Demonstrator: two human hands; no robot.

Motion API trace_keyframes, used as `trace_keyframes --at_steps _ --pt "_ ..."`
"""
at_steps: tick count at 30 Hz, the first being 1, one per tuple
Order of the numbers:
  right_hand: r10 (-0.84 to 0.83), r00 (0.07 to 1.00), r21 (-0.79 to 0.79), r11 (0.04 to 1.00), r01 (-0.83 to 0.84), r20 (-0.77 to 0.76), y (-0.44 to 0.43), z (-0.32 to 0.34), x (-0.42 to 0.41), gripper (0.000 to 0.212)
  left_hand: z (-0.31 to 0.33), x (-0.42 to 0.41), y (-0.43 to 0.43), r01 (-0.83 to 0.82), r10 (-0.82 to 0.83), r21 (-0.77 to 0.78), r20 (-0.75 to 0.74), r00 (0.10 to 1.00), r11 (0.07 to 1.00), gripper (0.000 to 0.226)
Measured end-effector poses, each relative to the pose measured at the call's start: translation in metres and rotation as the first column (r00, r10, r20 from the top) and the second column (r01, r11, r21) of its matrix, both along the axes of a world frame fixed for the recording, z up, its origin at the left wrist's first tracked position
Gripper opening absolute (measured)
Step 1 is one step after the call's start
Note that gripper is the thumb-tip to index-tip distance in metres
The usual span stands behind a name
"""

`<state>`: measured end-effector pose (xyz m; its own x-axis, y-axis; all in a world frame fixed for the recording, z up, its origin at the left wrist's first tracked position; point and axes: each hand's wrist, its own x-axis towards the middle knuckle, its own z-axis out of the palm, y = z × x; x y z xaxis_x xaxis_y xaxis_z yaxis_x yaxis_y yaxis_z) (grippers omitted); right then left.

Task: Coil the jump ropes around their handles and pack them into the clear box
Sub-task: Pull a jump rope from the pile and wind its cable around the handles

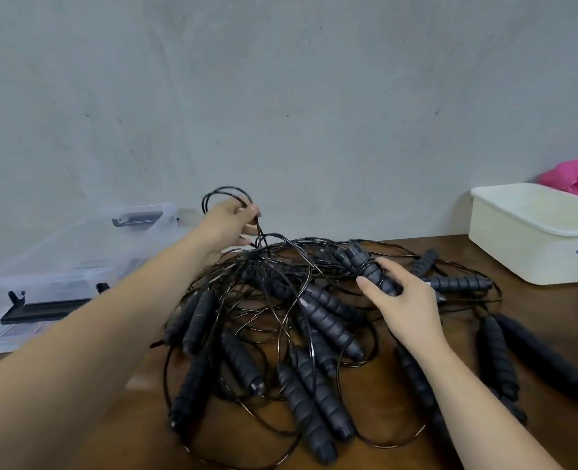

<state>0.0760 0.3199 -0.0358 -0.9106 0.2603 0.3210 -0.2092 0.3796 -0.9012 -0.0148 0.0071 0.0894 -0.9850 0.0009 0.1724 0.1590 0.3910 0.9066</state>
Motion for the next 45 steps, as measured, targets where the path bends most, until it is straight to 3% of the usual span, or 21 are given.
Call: trace_keyframes --at_steps 5,9,12,16,21,23,25,30,33,38,41,45 --pt "0.022 1.0 0.027 0.999 -0.022 -0.006 0.0 -0.001 0.001 0.059 -0.024 0.007 -0.007 0.09 -0.092 0.032 0.072 0.993 0.995 0.023" --pt "0.025 1.0 0.043 0.999 -0.025 -0.005 0.0 -0.002 0.001 0.059 -0.037 0.01 -0.022 0.119 -0.099 -0.413 0.068 0.993 0.903 0.046" --pt "0.037 0.999 0.068 0.997 -0.037 -0.004 -0.001 -0.003 0.001 0.059 -0.035 0.012 -0.026 0.089 -0.08 -0.556 0.041 0.996 0.827 0.029" --pt "0.039 0.999 0.077 0.996 -0.039 -0.003 0.0 -0.002 0.001 0.061 -0.027 0.017 -0.027 0.144 -0.151 -0.702 0.052 0.987 0.697 0.026" --pt "0.039 0.999 0.084 0.996 -0.039 0.002 0.0 -0.001 0.002 0.061 -0.024 0.017 -0.033 0.382 -0.312 -0.679 0.23 0.922 0.627 0.025" --pt "0.038 0.999 0.084 0.996 -0.038 0.006 0.0 -0.001 0.003 0.061 -0.025 0.02 -0.028 0.388 -0.305 -0.73 0.253 0.918 0.564 0.022" --pt "0.037 0.999 0.086 0.996 -0.038 0.011 -0.001 0.0 0.003 0.061 -0.034 0.017 -0.02 0.325 -0.276 -0.758 0.198 0.941 0.565 0.02" --pt "0.004 1.0 0.152 0.988 -0.006 0.014 0.001 0.003 0.004 0.062 -0.054 0.011 -0.013 0.206 -0.205 -0.653 0.078 0.976 0.728 0.012" --pt "0.002 0.999 0.223 0.975 -0.01 0.034 0.009 0.007 0.005 0.063 -0.059 0.01 -0.008 0.143 -0.147 -0.458 0.028 0.989 0.877 0.014" --pt "0.007 0.999 0.357 0.934 0.011 -0.048 0.041 0.024 0.013 0.06 -0.061 0.009 -0.004 0.156 -0.147 -0.125 0.075 0.986 0.98 0.026" --pt "-0.017 0.996 0.65 0.756 0.072 -0.09 0.069 0.02 0.011 0.053 -0.059 0.007 0.003 0.153 -0.156 0.029 0.148 0.977 0.988 0.028" --pt "-0.045 0.998 0.877 0.477 0.056 -0.039 0.093 -0.002 0.004 0.068 -0.053 -0.001 0.014 0.072 -0.099 0.127 0.224 0.97 0.989 0.022"
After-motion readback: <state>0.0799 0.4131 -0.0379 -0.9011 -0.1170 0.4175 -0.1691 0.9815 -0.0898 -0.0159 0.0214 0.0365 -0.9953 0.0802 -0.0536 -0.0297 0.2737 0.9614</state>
